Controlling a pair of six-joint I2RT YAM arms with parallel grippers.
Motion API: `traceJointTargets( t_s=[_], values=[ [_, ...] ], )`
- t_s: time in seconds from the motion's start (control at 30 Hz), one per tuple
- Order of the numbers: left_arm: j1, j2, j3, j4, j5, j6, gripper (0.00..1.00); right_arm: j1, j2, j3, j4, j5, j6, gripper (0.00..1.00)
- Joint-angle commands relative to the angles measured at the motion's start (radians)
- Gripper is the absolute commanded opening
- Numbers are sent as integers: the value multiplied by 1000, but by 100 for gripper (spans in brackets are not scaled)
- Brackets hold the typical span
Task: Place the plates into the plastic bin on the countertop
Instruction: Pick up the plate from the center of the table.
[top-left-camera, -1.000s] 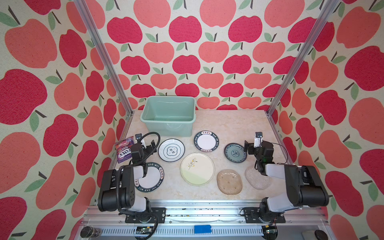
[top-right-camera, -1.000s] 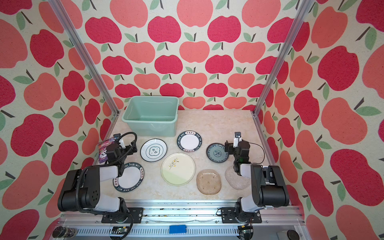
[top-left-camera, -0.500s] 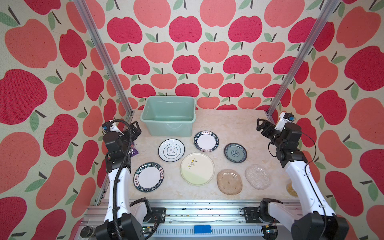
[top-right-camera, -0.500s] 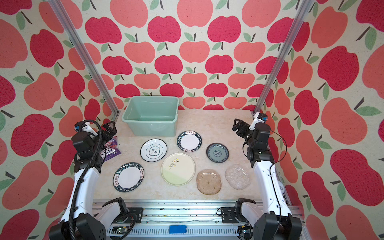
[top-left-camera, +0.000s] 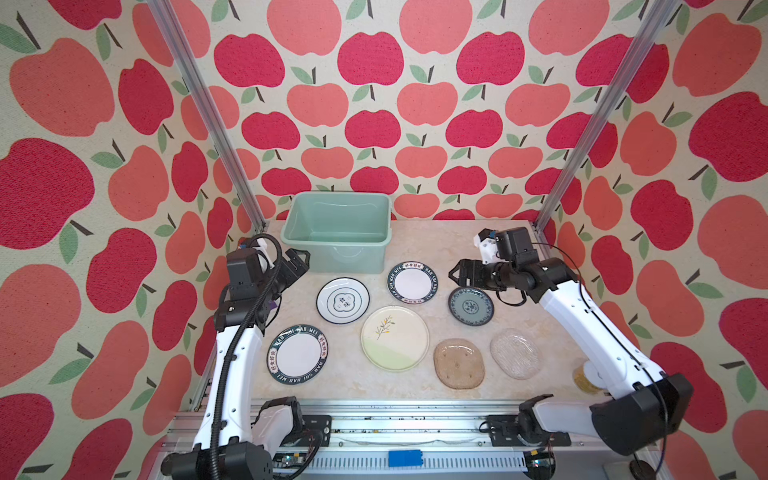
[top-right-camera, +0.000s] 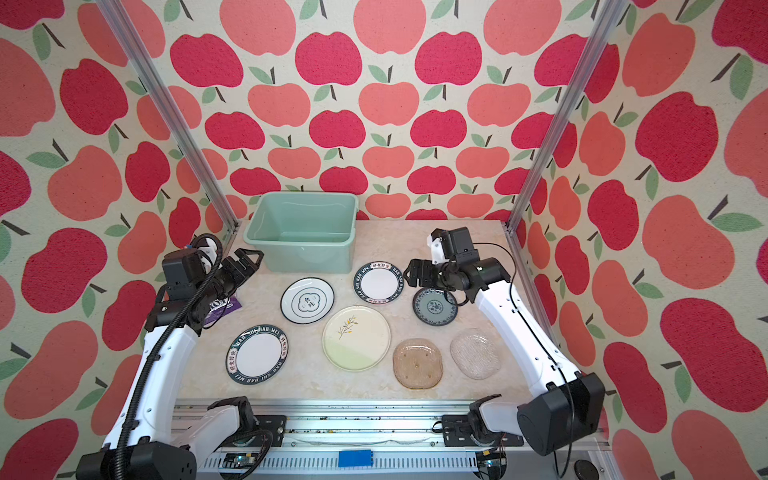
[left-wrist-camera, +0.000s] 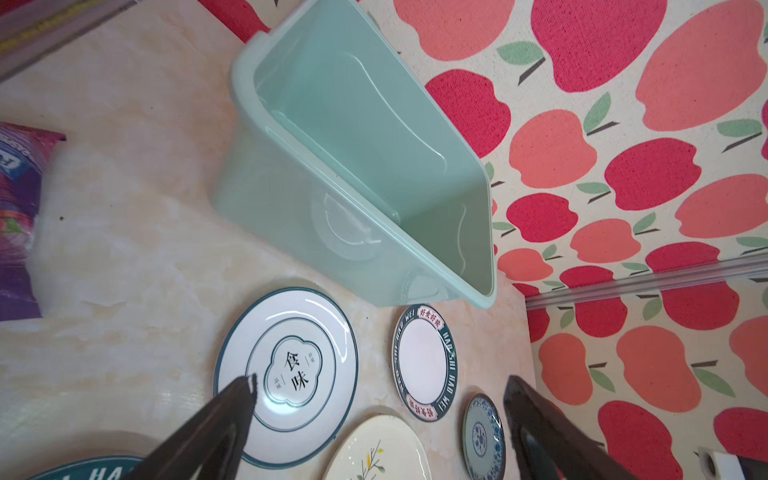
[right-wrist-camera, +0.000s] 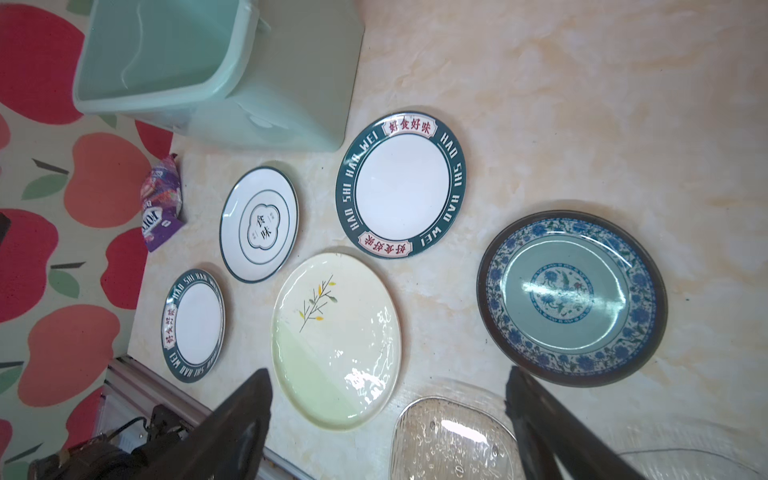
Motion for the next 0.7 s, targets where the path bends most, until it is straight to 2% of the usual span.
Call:
traceJointTargets(
  t_s=[0.0, 0.13, 0.23, 0.33, 0.53, 0.67],
  values=[
    [-46, 39, 69, -203, -52, -85, 96, 92, 64, 116, -169, 37, -39, 88],
    [-54, 117, 119, -250, -59, -238, 96, 233, 174, 219, -292, 116, -141, 89],
    [-58, 164, 162, -250, -55, -335, 96, 276, 232, 225, -310, 117, -178, 88],
    [-66, 205, 213, -252, -49, -392, 95, 280, 302, 218, -282, 56, -175, 85],
    [-106, 233, 247, -280, -43, -403, 94, 277, 423, 193, -175, -10, -121, 82],
    [-142, 211, 247, -332, -51, -336, 94, 265, 491, 182, -165, -46, -95, 80]
  ],
)
